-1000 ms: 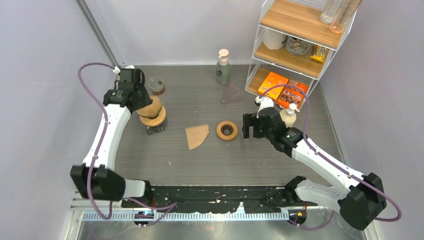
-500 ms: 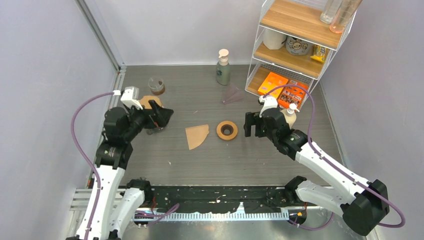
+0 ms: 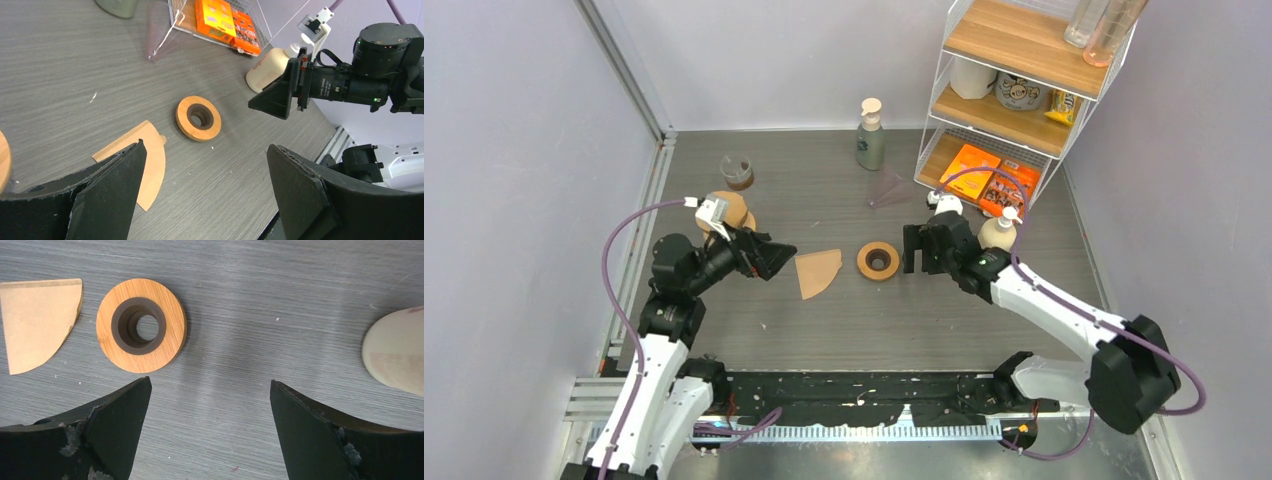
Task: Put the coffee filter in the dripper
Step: Pick up the dripper holder from the center of the board.
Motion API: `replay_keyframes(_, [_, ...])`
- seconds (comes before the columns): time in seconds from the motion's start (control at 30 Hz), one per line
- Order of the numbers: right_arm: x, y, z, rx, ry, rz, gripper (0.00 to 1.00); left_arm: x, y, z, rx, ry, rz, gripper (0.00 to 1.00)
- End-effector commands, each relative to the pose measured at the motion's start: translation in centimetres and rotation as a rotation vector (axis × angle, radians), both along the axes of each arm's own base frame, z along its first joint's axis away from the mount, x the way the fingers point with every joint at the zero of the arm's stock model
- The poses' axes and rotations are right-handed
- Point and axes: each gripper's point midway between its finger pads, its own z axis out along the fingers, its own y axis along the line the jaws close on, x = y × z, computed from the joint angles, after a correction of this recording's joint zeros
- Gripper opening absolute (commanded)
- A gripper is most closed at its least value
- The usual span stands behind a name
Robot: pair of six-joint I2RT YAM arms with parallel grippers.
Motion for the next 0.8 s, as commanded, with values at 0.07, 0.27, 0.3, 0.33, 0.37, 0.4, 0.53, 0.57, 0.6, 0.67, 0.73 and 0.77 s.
replay_keyframes(0.07, [2.0,2.6,-0.5,0.079,0.054,-0.030,0.95,0.8,-0.6,-0.2,-0.009,-0.006,-0.028,0.99])
replay_keyframes(0.27, [2.7,4.6,-2.5,0.105,0.126,0.000,0.97,1.3,-0.4,-1.4,0.000,0.032,-0.007,1.00])
replay_keyframes(0.3, [2.9,4.8,-2.4,0.109,0.128,0.001,0.98,1.4,-0.3,-1.7,0.003,0.042,0.004,1.00])
replay_keyframes(0.33, [2.9,5.1,-3.1,0.107,0.149,0.007,0.98,1.5,-0.2,-1.9,0.006,0.048,0.011,1.00])
replay_keyframes(0.37, [3.1,5.4,-3.0,0.111,0.151,0.012,0.99,1.6,-0.1,-2.0,0.010,0.051,0.019,0.99])
replay_keyframes(0.4, [3.0,5.6,-3.7,0.110,0.172,0.018,1.00,1.7,0.0,-2.1,0.012,0.054,0.025,0.99])
replay_keyframes(0.53, [3.3,6.4,-4.6,0.109,0.195,0.025,0.93,1.9,0.0,-2.2,0.014,0.058,0.033,1.00])
replay_keyframes(0.57, [3.4,6.5,-4.7,0.108,0.193,0.020,0.93,2.0,0.0,-2.3,0.013,0.062,0.034,1.00])
replay_keyframes(0.6, [3.5,6.4,-5.3,0.097,0.201,0.011,0.92,2.0,0.0,-2.4,0.013,0.068,0.035,1.00])
replay_keyframes(0.67, [3.7,6.4,-5.8,0.083,0.208,0.002,0.90,2.1,0.0,-2.5,0.013,0.073,0.037,1.00])
replay_keyframes(0.73, [3.8,6.4,-6.4,0.073,0.216,-0.007,0.84,2.1,0.1,-2.6,0.013,0.076,0.039,1.00])
replay_keyframes(0.77, [3.9,6.5,-6.7,0.071,0.219,-0.011,0.83,2.1,0.1,-2.6,0.014,0.076,0.039,1.00])
